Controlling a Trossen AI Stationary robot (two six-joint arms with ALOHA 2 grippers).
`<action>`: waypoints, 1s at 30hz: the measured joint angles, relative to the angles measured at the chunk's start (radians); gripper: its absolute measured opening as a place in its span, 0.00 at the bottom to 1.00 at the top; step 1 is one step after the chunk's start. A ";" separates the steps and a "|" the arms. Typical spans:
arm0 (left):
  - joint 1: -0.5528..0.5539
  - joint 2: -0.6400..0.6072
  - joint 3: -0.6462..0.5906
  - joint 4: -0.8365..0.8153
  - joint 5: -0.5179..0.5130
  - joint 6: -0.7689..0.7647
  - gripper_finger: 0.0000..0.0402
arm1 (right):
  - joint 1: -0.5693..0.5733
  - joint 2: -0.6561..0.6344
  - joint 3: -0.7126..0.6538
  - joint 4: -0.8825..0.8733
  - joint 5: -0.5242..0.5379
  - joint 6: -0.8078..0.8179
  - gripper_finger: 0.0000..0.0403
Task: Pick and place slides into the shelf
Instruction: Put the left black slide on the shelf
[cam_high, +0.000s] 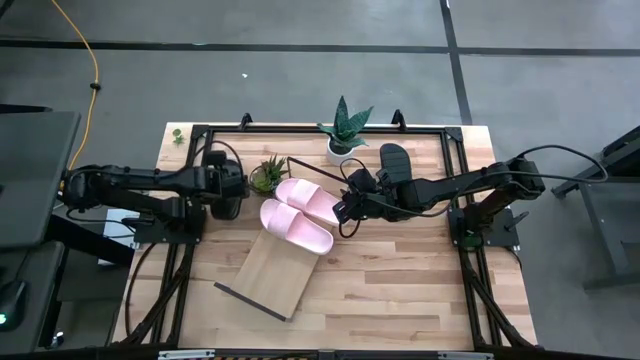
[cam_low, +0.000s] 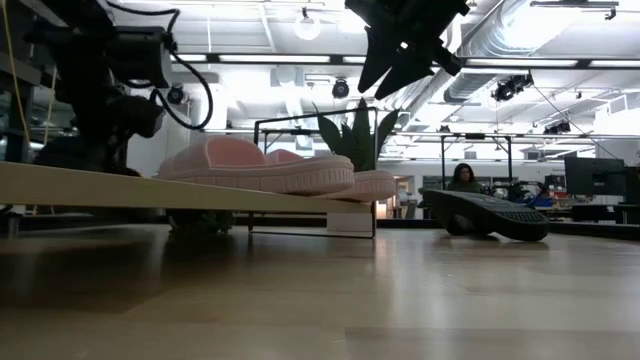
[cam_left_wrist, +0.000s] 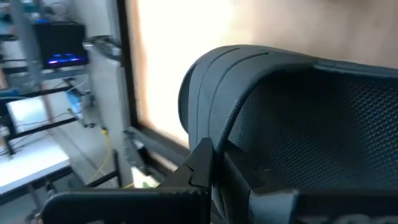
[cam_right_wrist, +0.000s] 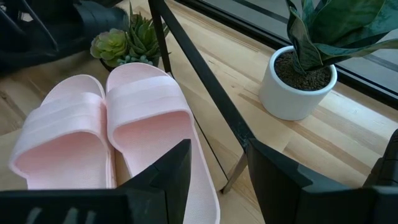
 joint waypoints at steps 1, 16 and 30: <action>0.000 0.000 0.009 -0.007 -0.020 -0.009 0.02 | 0.000 0.000 0.000 0.000 0.000 0.000 0.36; 0.000 -0.001 0.174 -0.115 -0.109 -0.018 0.01 | 0.000 0.000 0.000 0.000 0.000 -0.002 0.36; 0.000 -0.001 0.322 -0.280 -0.155 -0.069 0.00 | 0.000 0.000 0.000 -0.004 -0.059 -0.003 0.36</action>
